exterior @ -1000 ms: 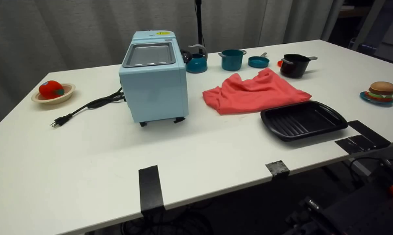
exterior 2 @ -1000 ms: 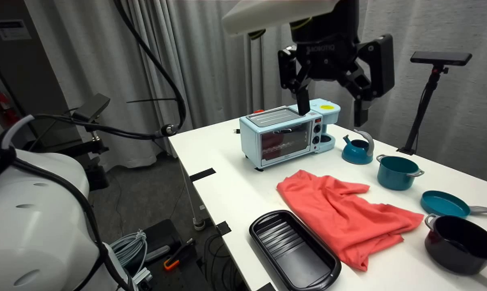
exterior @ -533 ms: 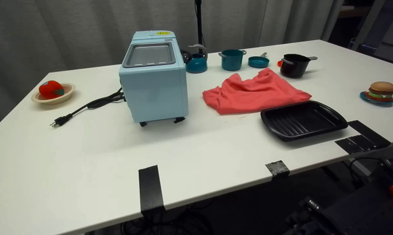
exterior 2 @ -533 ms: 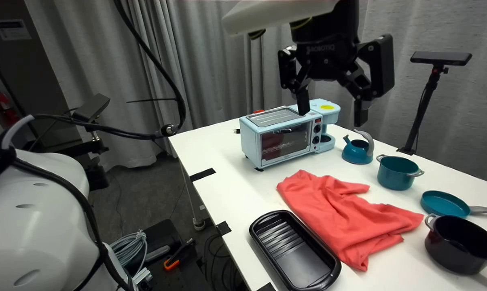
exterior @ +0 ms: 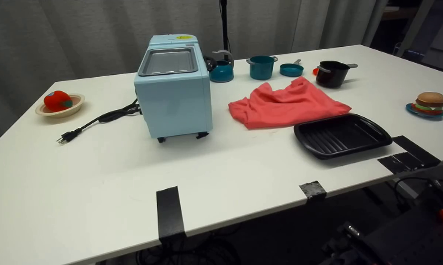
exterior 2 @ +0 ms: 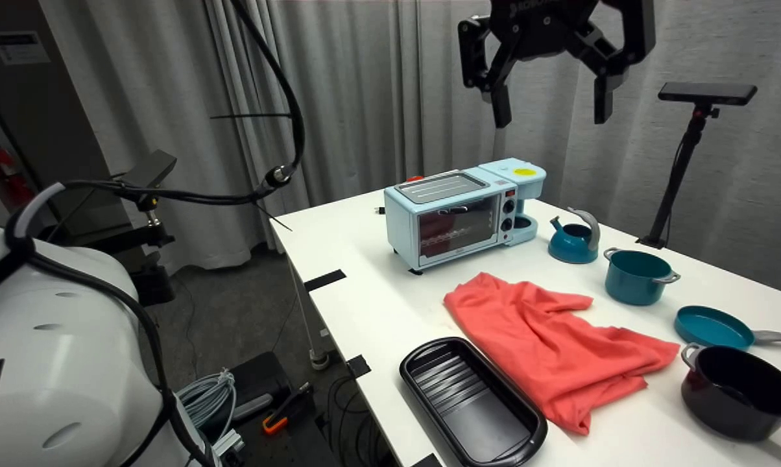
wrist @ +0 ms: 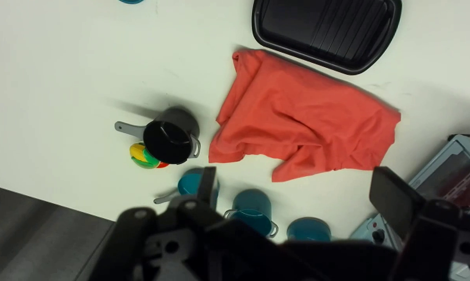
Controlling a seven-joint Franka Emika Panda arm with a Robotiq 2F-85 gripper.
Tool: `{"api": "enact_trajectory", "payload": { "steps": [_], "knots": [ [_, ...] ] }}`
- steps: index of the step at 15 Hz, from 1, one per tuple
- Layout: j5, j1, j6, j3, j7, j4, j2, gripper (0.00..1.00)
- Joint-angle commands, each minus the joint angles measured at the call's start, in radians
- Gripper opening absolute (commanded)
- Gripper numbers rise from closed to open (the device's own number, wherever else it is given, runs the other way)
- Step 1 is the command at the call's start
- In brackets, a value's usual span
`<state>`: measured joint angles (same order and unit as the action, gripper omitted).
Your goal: Fold the shirt
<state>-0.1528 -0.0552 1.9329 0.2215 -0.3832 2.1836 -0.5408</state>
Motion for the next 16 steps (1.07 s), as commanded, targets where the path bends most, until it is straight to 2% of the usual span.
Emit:
{"api": "enact_trajectory", "payload": {
  "steps": [1,7,13,16],
  "knots": [
    [0.005,-0.008,-0.002,-0.006,-0.006,-0.007,0.01,1.0],
    [0.005,-0.008,-0.002,-0.005,-0.009,-0.008,0.017,1.0],
    [0.063,0.038,0.062,-0.046,0.006,0.027,0.165,1.0],
    [0.124,0.071,0.141,-0.081,-0.006,0.071,0.261,1.0]
  ]
}}
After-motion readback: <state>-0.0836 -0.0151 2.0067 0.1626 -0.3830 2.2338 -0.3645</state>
